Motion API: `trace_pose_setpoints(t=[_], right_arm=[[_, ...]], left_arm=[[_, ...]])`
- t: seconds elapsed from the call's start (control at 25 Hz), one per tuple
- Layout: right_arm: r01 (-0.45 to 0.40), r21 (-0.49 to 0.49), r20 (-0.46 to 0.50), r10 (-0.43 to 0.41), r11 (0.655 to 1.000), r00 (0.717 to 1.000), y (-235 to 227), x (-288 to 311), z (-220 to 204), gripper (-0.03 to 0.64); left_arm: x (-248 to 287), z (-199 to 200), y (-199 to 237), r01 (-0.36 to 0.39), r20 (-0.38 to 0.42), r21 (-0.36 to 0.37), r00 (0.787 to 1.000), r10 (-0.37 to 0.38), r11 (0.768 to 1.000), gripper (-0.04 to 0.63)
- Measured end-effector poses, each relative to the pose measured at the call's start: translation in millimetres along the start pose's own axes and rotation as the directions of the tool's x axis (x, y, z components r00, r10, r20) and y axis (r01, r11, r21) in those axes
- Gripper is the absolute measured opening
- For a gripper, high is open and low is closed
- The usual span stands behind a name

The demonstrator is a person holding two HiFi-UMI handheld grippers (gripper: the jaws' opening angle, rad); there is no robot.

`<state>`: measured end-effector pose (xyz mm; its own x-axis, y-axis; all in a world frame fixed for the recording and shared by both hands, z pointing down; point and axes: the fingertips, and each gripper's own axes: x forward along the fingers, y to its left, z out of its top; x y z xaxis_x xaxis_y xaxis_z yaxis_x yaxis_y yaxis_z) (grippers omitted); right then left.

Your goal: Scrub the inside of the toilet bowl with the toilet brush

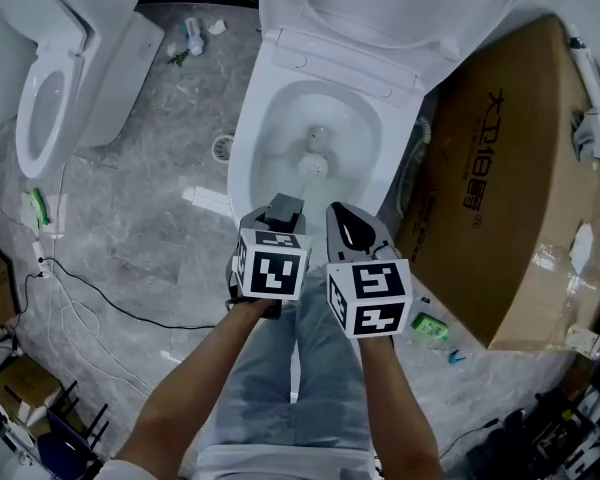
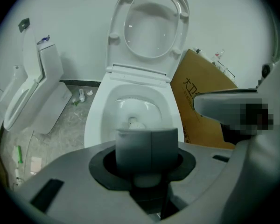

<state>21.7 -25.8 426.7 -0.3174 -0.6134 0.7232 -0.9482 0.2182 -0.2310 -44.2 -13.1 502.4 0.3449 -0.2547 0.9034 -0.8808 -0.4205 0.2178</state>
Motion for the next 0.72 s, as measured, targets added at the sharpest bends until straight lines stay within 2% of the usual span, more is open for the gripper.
trace_pose_setpoints(t=[0.36, 0.72], right_arm=[[0.024, 0.002, 0.057, -0.024, 1.0, 0.998, 18.7, -60.3, 45.3, 0.003], [0.043, -0.029, 0.155, -0.038, 0.999, 0.987, 46.6, -129.7, 108.6, 0.002]], left_arm=[[-86.4, 36.3, -22.6, 0.014, 0.1, -0.001, 0.995, -0.013, 1.0, 0.156], [-193.9, 75.0, -41.3, 0.001, 0.247, 0.006, 0.969, -0.002, 1.0, 0.156]])
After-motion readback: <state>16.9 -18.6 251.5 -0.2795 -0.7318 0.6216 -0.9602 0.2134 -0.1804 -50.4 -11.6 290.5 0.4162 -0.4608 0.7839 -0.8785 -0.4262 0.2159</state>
